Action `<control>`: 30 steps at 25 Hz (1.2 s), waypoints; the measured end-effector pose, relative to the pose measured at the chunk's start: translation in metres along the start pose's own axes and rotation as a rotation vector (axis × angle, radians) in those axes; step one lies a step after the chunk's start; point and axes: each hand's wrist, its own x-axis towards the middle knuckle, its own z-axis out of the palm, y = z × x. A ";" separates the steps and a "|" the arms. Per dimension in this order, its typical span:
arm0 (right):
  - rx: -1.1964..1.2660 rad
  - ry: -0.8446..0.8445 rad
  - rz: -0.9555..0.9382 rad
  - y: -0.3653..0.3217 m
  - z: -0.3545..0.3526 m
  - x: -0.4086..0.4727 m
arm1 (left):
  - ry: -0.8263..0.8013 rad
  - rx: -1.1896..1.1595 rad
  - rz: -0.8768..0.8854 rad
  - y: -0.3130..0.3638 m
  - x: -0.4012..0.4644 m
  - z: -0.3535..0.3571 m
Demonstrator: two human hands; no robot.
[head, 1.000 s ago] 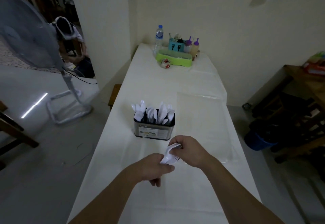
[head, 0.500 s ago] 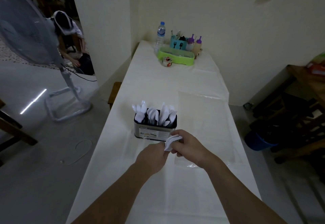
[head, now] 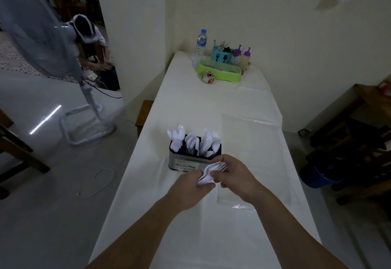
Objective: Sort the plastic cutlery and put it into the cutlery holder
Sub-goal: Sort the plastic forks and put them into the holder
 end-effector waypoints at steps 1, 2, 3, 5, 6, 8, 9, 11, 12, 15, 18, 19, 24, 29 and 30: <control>0.005 -0.006 0.003 -0.001 0.000 0.000 | -0.032 -0.032 -0.002 0.001 -0.002 -0.002; 0.000 -0.012 0.008 -0.001 -0.001 0.000 | -0.077 -0.051 -0.018 0.002 -0.003 -0.004; -0.010 -0.013 0.016 -0.002 -0.001 0.001 | -0.118 -0.065 -0.035 0.003 -0.004 -0.004; -0.007 0.004 0.040 -0.004 -0.001 0.000 | -0.122 0.002 -0.005 0.006 -0.004 -0.002; 0.005 0.018 0.050 -0.005 -0.003 -0.001 | -0.084 0.076 0.049 0.009 -0.003 0.000; 0.052 0.010 0.070 -0.008 -0.011 -0.005 | -0.012 0.154 0.124 0.014 0.000 0.005; 0.092 -0.025 0.080 -0.009 -0.016 -0.007 | 0.008 0.169 0.144 0.016 0.003 0.009; 0.138 -0.086 0.083 -0.010 -0.026 -0.011 | 0.016 0.208 0.179 0.022 0.010 0.016; 0.102 -0.069 0.065 -0.010 -0.030 -0.011 | 0.009 0.231 0.196 0.025 0.013 0.019; -0.027 0.064 -0.015 -0.009 -0.038 -0.008 | -0.008 0.204 0.173 0.031 0.022 0.029; -0.050 0.073 -0.063 -0.012 -0.046 -0.004 | -0.011 0.128 0.123 0.037 0.032 0.033; -0.069 0.081 -0.075 -0.014 -0.049 -0.003 | 0.001 0.107 0.103 0.039 0.035 0.031; -0.141 0.196 -0.114 -0.034 -0.080 0.011 | 0.098 0.067 0.085 0.035 0.045 0.021; -0.223 0.295 -0.143 -0.047 -0.099 0.035 | 0.253 0.027 0.039 0.024 0.050 0.022; -0.248 0.301 -0.150 -0.048 -0.097 0.040 | 0.256 0.025 0.027 0.024 0.050 0.021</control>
